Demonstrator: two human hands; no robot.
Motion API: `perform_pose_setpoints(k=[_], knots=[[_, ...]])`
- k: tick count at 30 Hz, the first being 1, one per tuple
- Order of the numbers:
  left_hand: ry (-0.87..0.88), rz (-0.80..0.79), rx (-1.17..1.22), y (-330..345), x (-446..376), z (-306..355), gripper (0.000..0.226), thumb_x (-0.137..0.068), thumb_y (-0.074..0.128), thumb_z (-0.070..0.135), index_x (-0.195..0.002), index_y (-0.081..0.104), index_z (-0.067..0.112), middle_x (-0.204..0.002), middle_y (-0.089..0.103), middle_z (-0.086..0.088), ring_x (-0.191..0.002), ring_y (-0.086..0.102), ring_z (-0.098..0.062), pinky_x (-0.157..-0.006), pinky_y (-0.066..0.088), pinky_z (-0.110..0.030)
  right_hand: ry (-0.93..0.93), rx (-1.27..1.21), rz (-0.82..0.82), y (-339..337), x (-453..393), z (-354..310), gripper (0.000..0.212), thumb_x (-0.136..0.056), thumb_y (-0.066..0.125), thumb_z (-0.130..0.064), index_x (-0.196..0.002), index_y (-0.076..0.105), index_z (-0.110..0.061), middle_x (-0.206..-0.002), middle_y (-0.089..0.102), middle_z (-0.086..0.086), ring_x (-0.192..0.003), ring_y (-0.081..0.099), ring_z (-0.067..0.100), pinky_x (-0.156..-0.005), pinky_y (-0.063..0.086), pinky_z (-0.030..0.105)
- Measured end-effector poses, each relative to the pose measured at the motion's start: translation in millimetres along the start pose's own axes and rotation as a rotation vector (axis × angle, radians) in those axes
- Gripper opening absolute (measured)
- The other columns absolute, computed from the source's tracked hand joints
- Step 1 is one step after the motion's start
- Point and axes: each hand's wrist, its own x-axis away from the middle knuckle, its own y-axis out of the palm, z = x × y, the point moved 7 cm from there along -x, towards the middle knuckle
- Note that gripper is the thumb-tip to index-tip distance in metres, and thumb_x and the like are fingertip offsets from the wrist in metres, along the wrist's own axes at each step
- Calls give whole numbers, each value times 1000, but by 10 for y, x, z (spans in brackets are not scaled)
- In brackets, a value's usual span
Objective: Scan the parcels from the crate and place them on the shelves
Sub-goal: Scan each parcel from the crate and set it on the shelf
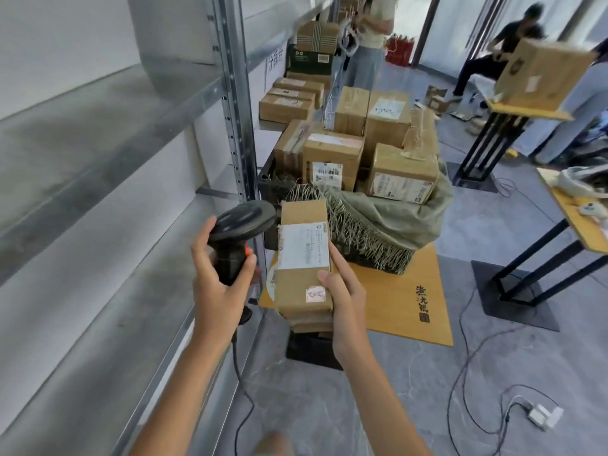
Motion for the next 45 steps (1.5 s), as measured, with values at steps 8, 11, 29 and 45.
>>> perform_pose_setpoints(k=[8, 11, 29, 45], knots=[[110, -16, 128, 548, -1255, 118, 78, -95, 70, 1, -142, 30, 48, -148, 45, 9, -127, 59, -7, -106, 49, -23, -107, -58, -38, 413, -1232, -435, 68, -73, 68, -34, -140, 57, -32, -133, 66, -5, -119, 65, 19, -93, 58, 40], [179, -27, 138, 713, -1796, 124, 76, -94, 69, -4, -145, 27, 33, -146, 34, 14, -128, 51, 12, -99, 43, -6, -153, -49, -20, 571, -1772, -595, 61, -79, 65, -32, -139, 55, -36, -134, 65, -7, -118, 65, 14, -87, 58, 29], [153, 27, 227, 1429, -3921, -616, 76, -93, 75, 18, -144, 31, 53, -152, 38, 14, -145, 38, -3, -123, 33, -40, -286, 742, 46, 1347, -3839, -1322, 120, -72, 82, -58, -161, 9, -24, -163, 24, -6, -147, 25, 10, -114, 38, 30], [142, 9, 396, 1255, -3595, -651, 72, -93, 61, 3, -147, 23, 32, -121, 63, 16, -100, 59, -65, -93, 60, -49, -298, 1038, 297, 1253, -4516, -1345, 85, -85, 67, -49, -156, 30, -19, -166, 14, 11, -143, 34, 33, -88, 29, 29]])
